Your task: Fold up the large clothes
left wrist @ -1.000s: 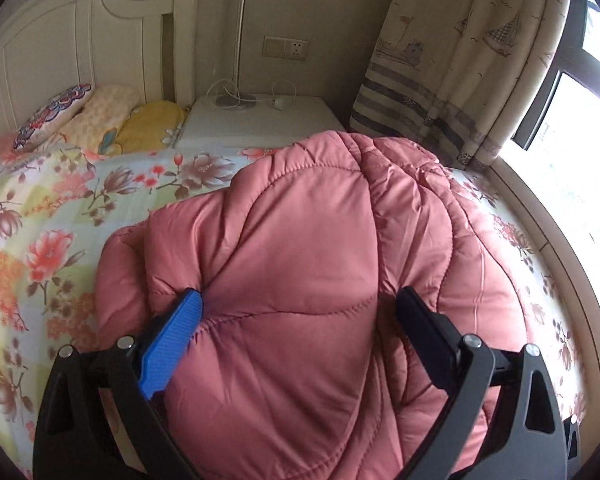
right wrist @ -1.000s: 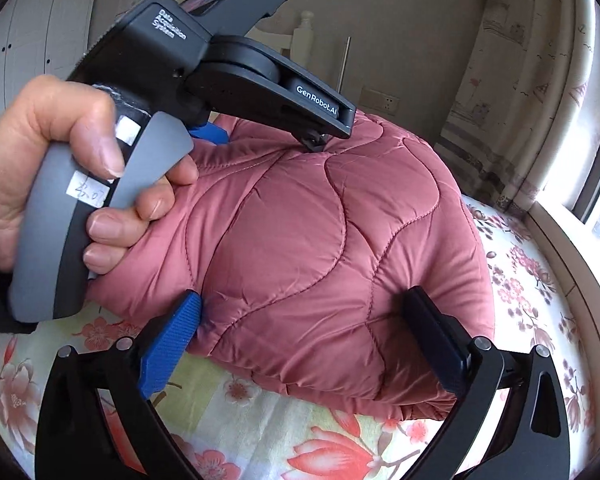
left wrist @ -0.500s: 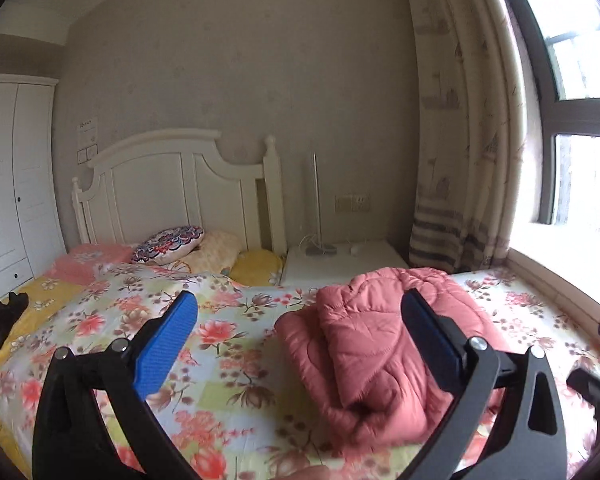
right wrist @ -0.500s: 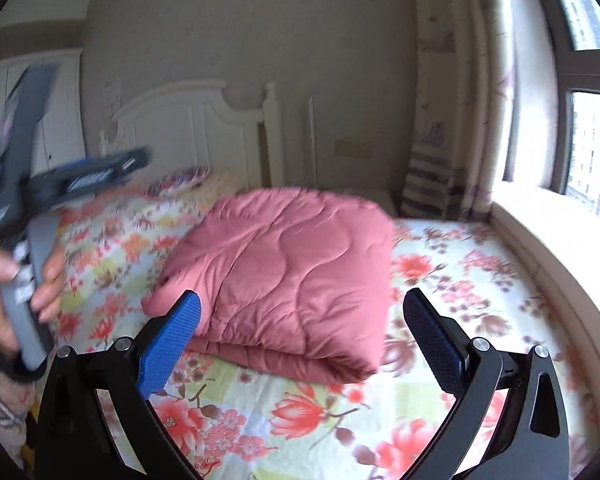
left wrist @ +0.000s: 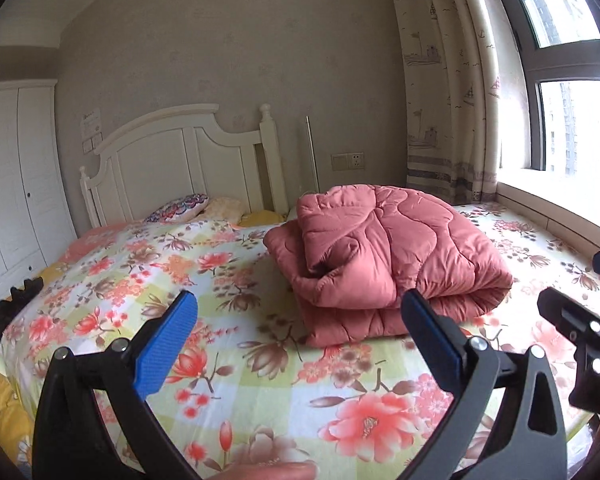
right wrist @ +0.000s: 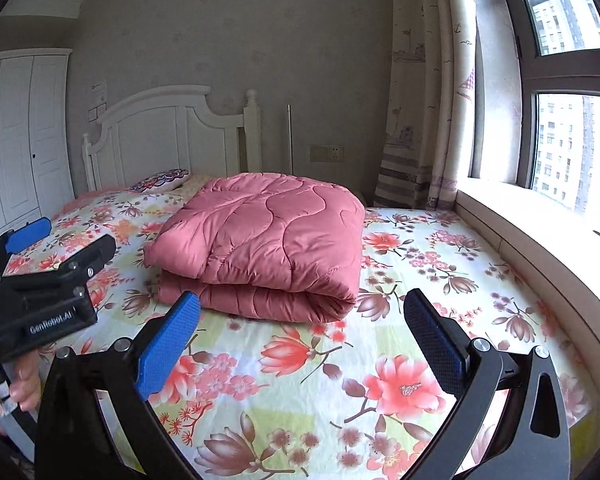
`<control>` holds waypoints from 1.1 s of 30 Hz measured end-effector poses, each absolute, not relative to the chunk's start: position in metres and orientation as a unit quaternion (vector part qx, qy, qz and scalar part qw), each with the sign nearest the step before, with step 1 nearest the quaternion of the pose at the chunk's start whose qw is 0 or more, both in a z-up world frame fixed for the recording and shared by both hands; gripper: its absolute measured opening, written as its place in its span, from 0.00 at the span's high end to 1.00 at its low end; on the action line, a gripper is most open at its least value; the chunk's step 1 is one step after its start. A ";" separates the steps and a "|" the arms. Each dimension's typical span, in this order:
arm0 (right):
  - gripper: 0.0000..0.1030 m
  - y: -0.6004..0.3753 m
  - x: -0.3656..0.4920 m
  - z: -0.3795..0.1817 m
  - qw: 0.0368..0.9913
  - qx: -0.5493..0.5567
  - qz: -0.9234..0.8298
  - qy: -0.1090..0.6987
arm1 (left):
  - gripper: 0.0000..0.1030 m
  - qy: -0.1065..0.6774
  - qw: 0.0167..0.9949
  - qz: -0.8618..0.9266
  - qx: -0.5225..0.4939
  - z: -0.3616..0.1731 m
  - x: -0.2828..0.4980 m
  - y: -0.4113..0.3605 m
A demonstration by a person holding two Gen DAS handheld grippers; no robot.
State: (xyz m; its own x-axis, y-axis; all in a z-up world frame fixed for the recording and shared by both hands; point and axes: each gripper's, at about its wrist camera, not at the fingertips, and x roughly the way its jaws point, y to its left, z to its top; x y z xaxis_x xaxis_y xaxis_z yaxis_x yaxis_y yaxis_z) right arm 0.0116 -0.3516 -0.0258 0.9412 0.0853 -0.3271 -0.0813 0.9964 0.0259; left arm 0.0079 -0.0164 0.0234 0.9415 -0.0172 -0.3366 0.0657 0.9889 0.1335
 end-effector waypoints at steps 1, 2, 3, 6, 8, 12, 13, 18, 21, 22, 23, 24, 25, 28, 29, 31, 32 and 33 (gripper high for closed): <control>0.04 -0.353 0.012 -0.026 0.985 0.013 0.041 0.165 | 0.02 0.172 0.983 -0.022 0.066 0.022 0.009 -0.017; 0.04 -0.355 0.012 -0.027 0.985 0.019 0.040 0.165 | 0.02 0.175 0.982 -0.021 0.060 0.021 0.010 -0.015; 0.04 -0.358 0.012 -0.027 0.985 0.026 0.038 0.166 | 0.02 0.180 0.982 -0.020 0.055 0.019 0.011 -0.014; 0.04 -0.365 0.014 -0.031 0.984 0.041 0.030 0.173 | 0.02 0.190 0.980 -0.020 0.052 0.014 0.013 -0.014; 0.04 -0.368 0.015 -0.033 0.983 0.051 0.028 0.176 | 0.02 0.194 0.979 -0.022 0.055 0.012 0.012 -0.015; 0.04 -0.364 0.016 -0.035 0.983 0.047 0.026 0.177 | 0.02 0.201 0.977 -0.031 0.057 0.007 0.012 -0.016; 0.04 -0.362 0.015 -0.035 0.983 0.040 0.025 0.176 | 0.02 0.204 0.977 -0.032 0.057 0.007 0.013 -0.016; 0.04 -0.349 0.013 -0.037 0.985 0.010 0.023 0.172 | 0.02 0.217 0.974 -0.033 0.050 0.002 0.016 -0.013; 0.04 -0.344 0.012 -0.038 0.985 0.000 0.024 0.172 | 0.02 0.224 0.973 -0.030 0.045 -0.001 0.018 -0.010; 0.04 -0.343 0.013 -0.038 0.985 -0.002 0.025 0.173 | 0.02 0.226 0.973 -0.029 0.043 -0.002 0.019 -0.009; 0.04 -0.342 0.013 -0.039 0.985 -0.002 0.025 0.174 | 0.02 0.229 0.972 -0.029 0.041 -0.003 0.020 -0.008; 0.04 -0.342 0.013 -0.039 0.984 -0.002 0.025 0.175 | 0.02 0.232 0.972 -0.029 0.039 -0.004 0.020 -0.007; 0.04 -0.342 0.013 -0.040 0.984 -0.001 0.025 0.176 | 0.02 0.233 0.971 -0.029 0.038 -0.004 0.021 -0.006; 0.04 -0.343 0.014 -0.041 0.984 0.002 0.024 0.179 | 0.02 0.237 0.970 -0.028 0.037 -0.006 0.021 -0.005; 0.04 -0.344 0.014 -0.041 0.983 0.003 0.024 0.179 | 0.02 0.237 0.970 -0.027 0.037 -0.006 0.021 -0.005; 0.04 -0.344 0.015 -0.041 0.983 0.003 0.024 0.181 | 0.02 0.239 0.970 -0.027 0.036 -0.007 0.022 -0.004; 0.04 -0.344 0.015 -0.042 0.983 0.003 0.023 0.181 | 0.02 0.240 0.970 -0.026 0.035 -0.007 0.022 -0.004; 0.04 -0.343 0.015 -0.042 0.983 0.003 0.023 0.181 | 0.02 0.240 0.970 -0.026 0.035 -0.008 0.022 -0.004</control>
State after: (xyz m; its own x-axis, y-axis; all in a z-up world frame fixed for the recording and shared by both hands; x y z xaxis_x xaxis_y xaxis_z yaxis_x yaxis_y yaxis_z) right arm 0.0147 -0.3432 -0.0419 0.9331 0.0466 -0.3565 -0.0448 0.9989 0.0135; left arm 0.0217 -0.0037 -0.0078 0.8834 -0.0336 -0.4675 0.0673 0.9962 0.0556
